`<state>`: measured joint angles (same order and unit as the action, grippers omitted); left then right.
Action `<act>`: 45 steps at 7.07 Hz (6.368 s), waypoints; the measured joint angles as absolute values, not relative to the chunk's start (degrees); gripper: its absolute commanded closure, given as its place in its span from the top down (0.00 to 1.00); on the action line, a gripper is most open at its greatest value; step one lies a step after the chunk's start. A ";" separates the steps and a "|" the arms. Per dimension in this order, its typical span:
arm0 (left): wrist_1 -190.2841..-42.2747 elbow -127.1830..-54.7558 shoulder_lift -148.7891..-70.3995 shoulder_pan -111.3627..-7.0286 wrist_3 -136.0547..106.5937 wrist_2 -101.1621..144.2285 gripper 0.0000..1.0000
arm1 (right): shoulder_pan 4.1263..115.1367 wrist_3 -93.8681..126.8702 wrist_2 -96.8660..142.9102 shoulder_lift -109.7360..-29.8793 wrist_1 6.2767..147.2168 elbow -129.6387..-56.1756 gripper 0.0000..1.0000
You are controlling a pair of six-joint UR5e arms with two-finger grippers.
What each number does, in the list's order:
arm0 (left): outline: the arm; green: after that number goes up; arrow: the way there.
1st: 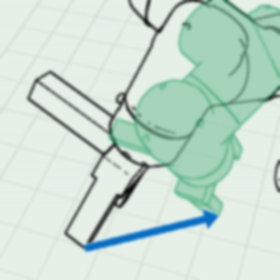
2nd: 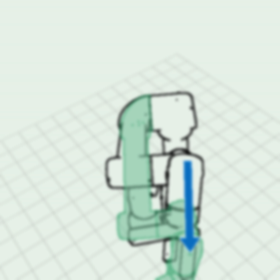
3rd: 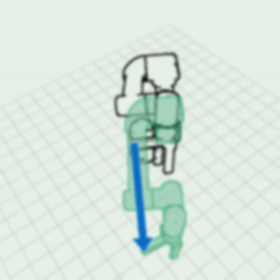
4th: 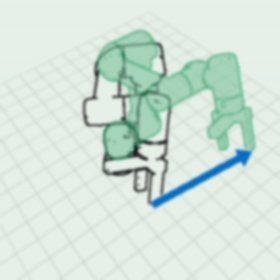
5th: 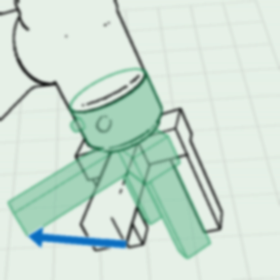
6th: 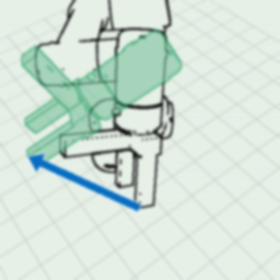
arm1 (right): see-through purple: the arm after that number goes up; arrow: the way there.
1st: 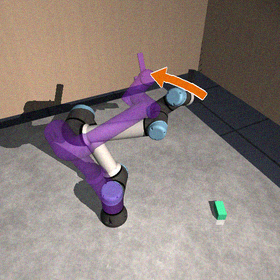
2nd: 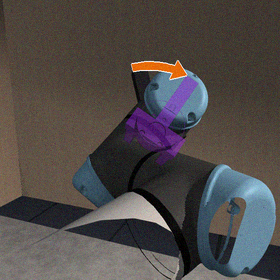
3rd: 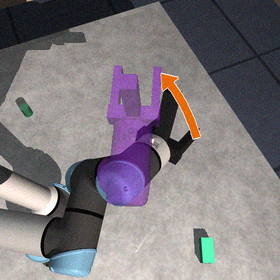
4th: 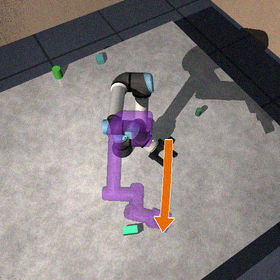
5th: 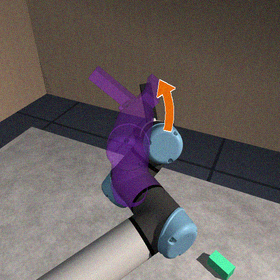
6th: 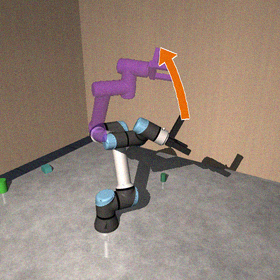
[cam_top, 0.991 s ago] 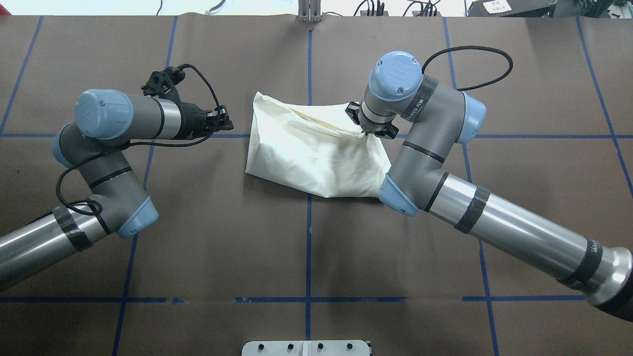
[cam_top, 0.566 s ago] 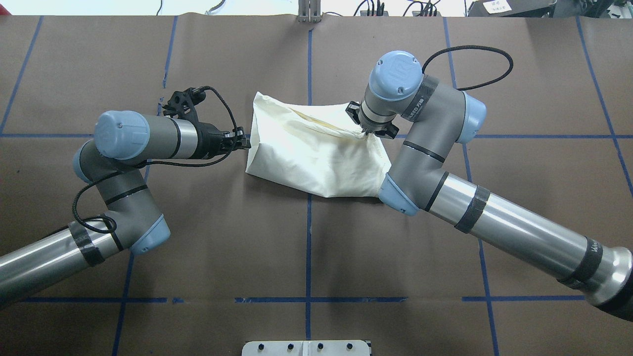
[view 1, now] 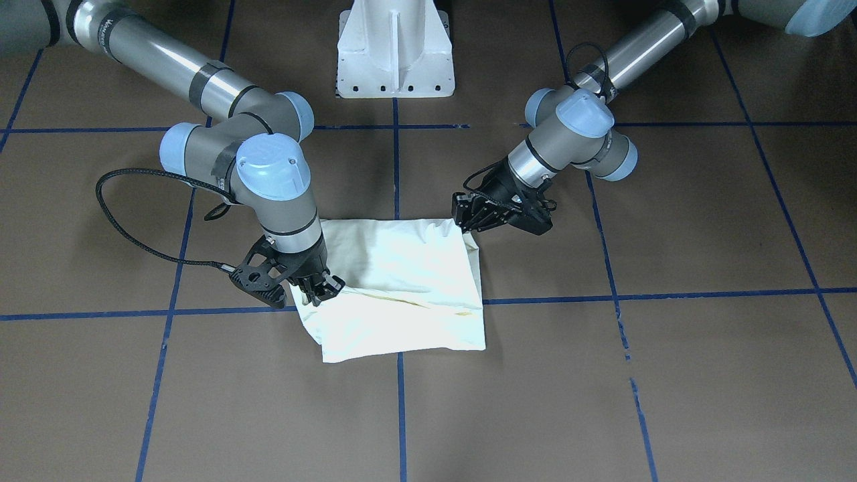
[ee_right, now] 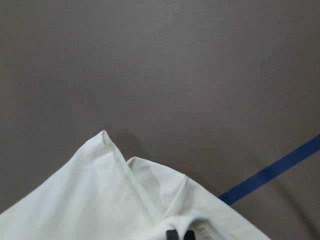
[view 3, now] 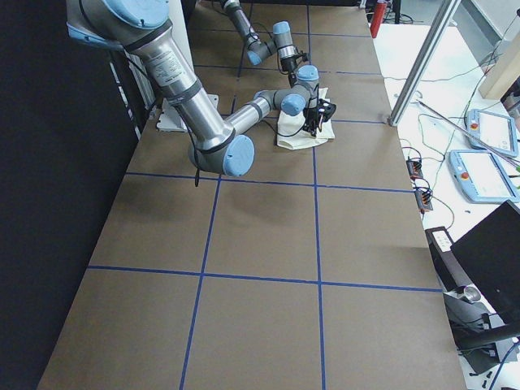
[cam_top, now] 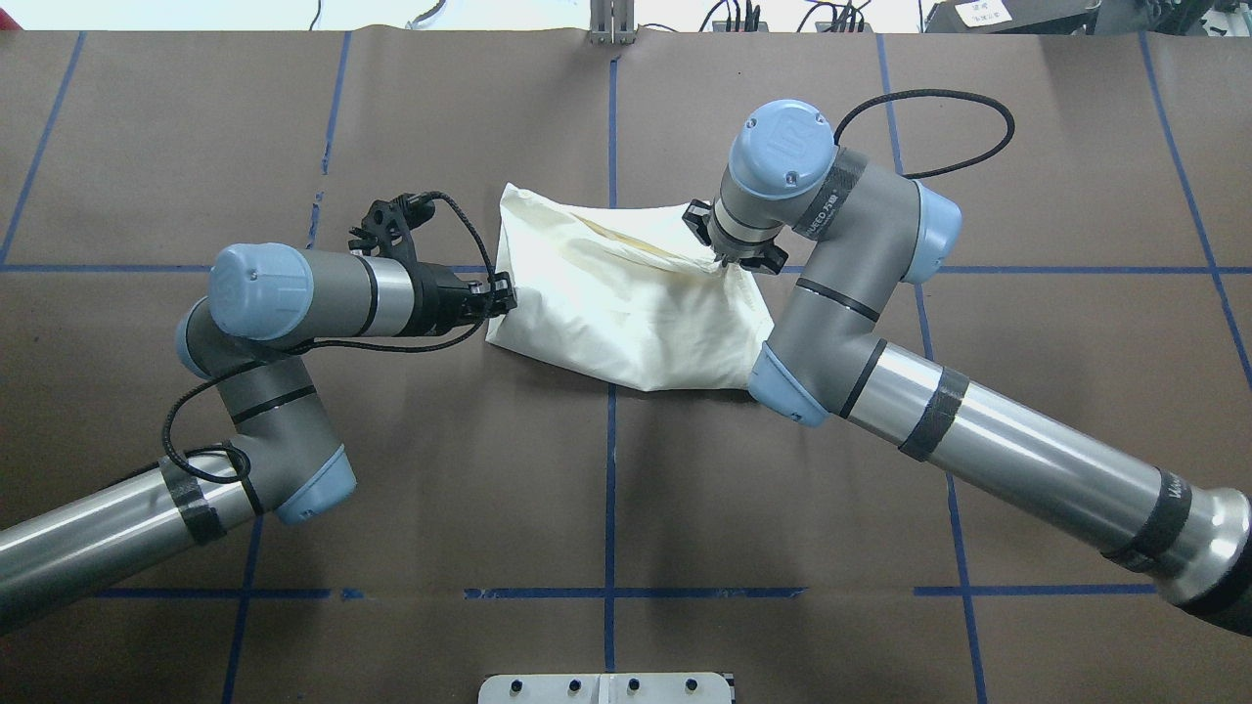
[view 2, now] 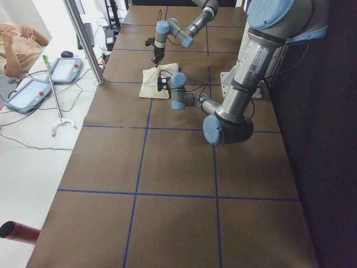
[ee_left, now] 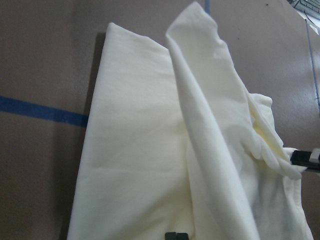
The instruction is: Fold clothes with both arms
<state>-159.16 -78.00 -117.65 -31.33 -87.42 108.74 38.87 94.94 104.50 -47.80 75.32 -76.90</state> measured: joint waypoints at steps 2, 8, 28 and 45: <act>-163.35 -78.14 -114.36 -30.31 -87.22 115.64 0.00 | 38.92 94.94 104.50 -47.85 75.32 -76.90 0.00; -155.76 -80.95 -118.76 -33.55 -87.35 113.44 0.00 | 39.82 89.25 104.61 -47.85 75.28 -77.00 1.00; -123.93 -87.40 -95.40 -73.50 -19.56 134.70 0.36 | 79.11 15.79 132.91 -84.88 81.34 -93.08 1.00; -100.02 -91.44 -95.26 -87.57 -6.93 137.35 1.00 | 83.15 9.32 133.43 -89.51 85.34 -92.95 1.00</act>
